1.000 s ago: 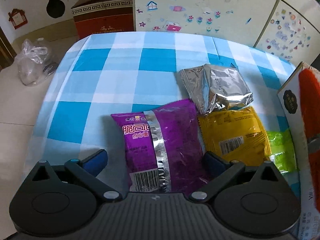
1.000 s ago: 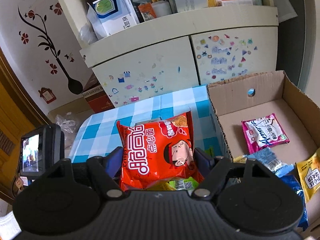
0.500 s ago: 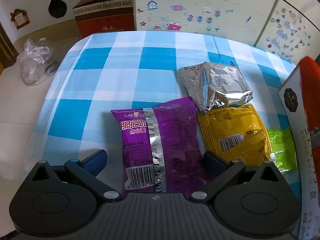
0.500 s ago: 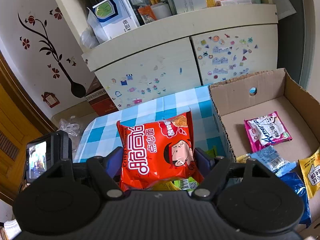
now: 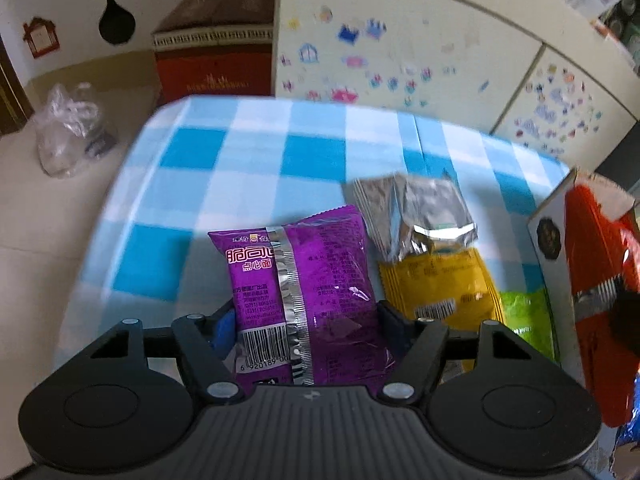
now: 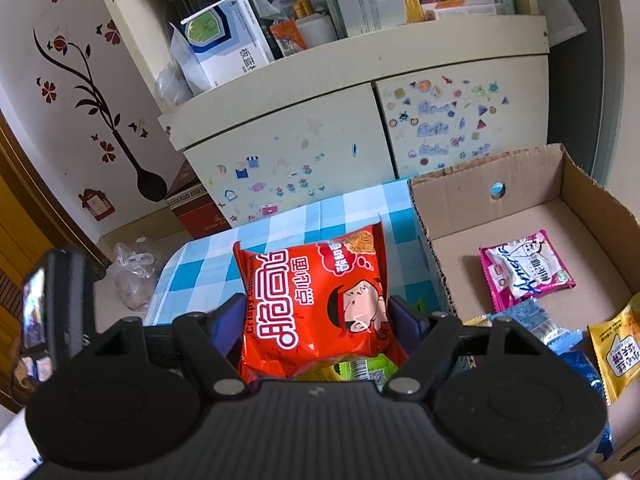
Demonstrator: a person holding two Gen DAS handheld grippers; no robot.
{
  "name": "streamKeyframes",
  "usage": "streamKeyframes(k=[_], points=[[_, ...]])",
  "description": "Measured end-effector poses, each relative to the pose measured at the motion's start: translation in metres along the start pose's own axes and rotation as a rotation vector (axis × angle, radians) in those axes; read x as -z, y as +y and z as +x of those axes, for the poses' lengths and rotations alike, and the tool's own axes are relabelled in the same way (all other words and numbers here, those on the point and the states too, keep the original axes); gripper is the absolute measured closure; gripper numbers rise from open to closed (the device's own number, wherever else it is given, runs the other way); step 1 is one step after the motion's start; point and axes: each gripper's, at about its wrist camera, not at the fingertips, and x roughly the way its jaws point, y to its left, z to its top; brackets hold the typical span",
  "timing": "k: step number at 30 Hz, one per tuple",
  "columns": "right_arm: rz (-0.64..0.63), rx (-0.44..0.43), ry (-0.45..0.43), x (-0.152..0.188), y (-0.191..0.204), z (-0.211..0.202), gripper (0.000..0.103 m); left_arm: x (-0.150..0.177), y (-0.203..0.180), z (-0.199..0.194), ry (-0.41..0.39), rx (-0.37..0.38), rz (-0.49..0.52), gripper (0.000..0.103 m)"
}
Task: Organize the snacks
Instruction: 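Drop the purple bag into the box with the left tool while the right tool drops the red bag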
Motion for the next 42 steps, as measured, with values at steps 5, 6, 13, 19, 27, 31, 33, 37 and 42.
streamKeyframes(k=[5, 6, 13, 19, 27, 31, 33, 37, 42], points=[[-0.009, -0.004, -0.004, -0.001, 0.002, 0.0, 0.026, -0.004, 0.01, -0.008, -0.013, -0.003, -0.025, 0.028], [-0.011, -0.004, -0.003, 0.0, 0.002, 0.0, 0.026, -0.004, 0.012, -0.01, -0.013, 0.001, -0.029, 0.028], [-0.022, -0.001, -0.007, 0.001, 0.003, 0.0, 0.026, 0.003, 0.02, -0.027, -0.041, 0.059, -0.051, 0.028], [-0.034, -0.011, -0.022, 0.0, 0.006, -0.008, 0.026, 0.026, 0.027, -0.045, -0.064, 0.073, -0.058, 0.028], [-0.043, -0.034, -0.053, -0.005, 0.01, -0.026, 0.026, 0.054, 0.035, -0.057, -0.065, 0.053, -0.118, 0.028], [-0.026, -0.025, -0.071, -0.009, 0.002, -0.034, 0.026, 0.059, 0.026, -0.065, -0.077, 0.057, -0.109, 0.028], [-0.009, -0.02, -0.081, -0.011, -0.004, -0.04, 0.026, 0.059, 0.019, -0.07, -0.08, 0.065, -0.105, 0.028], [0.035, -0.015, -0.116, -0.017, -0.018, -0.057, 0.026, 0.058, 0.001, -0.081, -0.099, 0.084, -0.089, 0.028], [0.078, 0.005, -0.169, -0.024, -0.037, -0.079, 0.026, 0.053, -0.026, -0.096, -0.126, 0.118, -0.05, 0.028]])
